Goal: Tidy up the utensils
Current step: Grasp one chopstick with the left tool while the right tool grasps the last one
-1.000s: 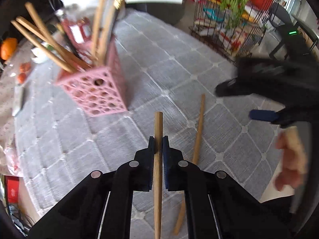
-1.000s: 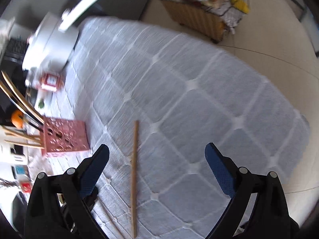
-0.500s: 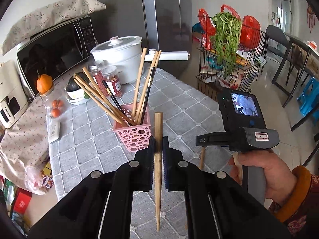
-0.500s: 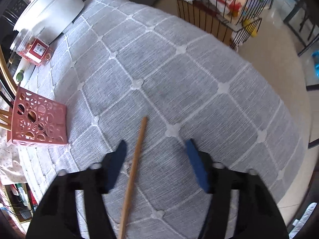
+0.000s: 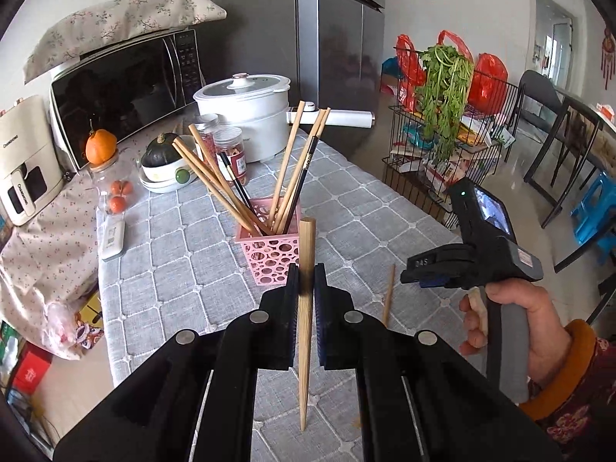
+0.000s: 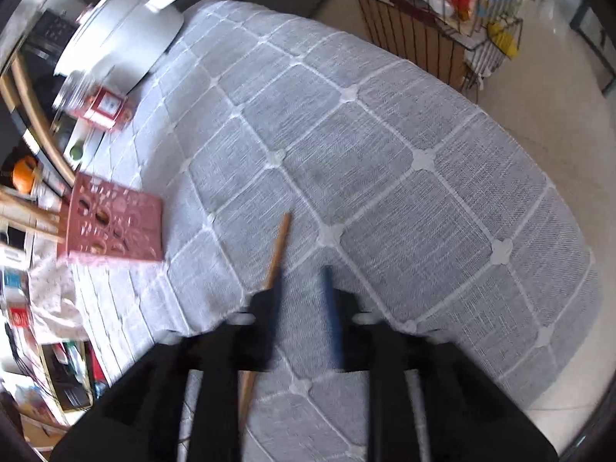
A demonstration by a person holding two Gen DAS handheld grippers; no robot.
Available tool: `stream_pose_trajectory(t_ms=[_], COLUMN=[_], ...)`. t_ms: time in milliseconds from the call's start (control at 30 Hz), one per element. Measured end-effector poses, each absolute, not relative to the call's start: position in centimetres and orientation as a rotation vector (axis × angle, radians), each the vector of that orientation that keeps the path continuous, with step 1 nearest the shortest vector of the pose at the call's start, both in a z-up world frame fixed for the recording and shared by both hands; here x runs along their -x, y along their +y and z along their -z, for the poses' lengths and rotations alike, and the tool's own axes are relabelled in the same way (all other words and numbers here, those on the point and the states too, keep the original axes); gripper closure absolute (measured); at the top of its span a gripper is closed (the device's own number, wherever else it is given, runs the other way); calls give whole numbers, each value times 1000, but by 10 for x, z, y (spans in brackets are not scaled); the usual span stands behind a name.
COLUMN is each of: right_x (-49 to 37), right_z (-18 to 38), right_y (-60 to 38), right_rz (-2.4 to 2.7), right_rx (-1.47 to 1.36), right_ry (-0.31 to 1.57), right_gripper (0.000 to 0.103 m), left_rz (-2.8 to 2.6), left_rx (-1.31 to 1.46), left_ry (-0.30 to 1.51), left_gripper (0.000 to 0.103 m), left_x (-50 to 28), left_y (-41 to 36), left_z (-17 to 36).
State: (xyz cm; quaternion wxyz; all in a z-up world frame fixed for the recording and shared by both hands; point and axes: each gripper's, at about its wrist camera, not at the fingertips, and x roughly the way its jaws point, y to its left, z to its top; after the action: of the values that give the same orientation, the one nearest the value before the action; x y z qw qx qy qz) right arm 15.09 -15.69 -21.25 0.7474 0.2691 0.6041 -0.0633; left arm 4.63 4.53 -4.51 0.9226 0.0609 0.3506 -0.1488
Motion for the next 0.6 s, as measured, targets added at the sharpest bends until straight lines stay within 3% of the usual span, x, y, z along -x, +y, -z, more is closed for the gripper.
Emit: stream_pose_trajectory(t_ms=[367, 433, 600], right_x=[-183, -184, -167], right_z=[216, 217, 210], right_y=[-112, -101, -112], right_rz=[183, 180, 101], right_rx=[-370, -299, -416], right_ry=[1293, 1285, 1293], right_gripper=[69, 91, 98], left_rz=[292, 291, 360], left_rx=[-82, -77, -26], left_ry=[744, 750, 918], left_gripper=[96, 96, 95], left_x=[-56, -56, -78], left_y=[67, 71, 73], left_z=[51, 52, 79])
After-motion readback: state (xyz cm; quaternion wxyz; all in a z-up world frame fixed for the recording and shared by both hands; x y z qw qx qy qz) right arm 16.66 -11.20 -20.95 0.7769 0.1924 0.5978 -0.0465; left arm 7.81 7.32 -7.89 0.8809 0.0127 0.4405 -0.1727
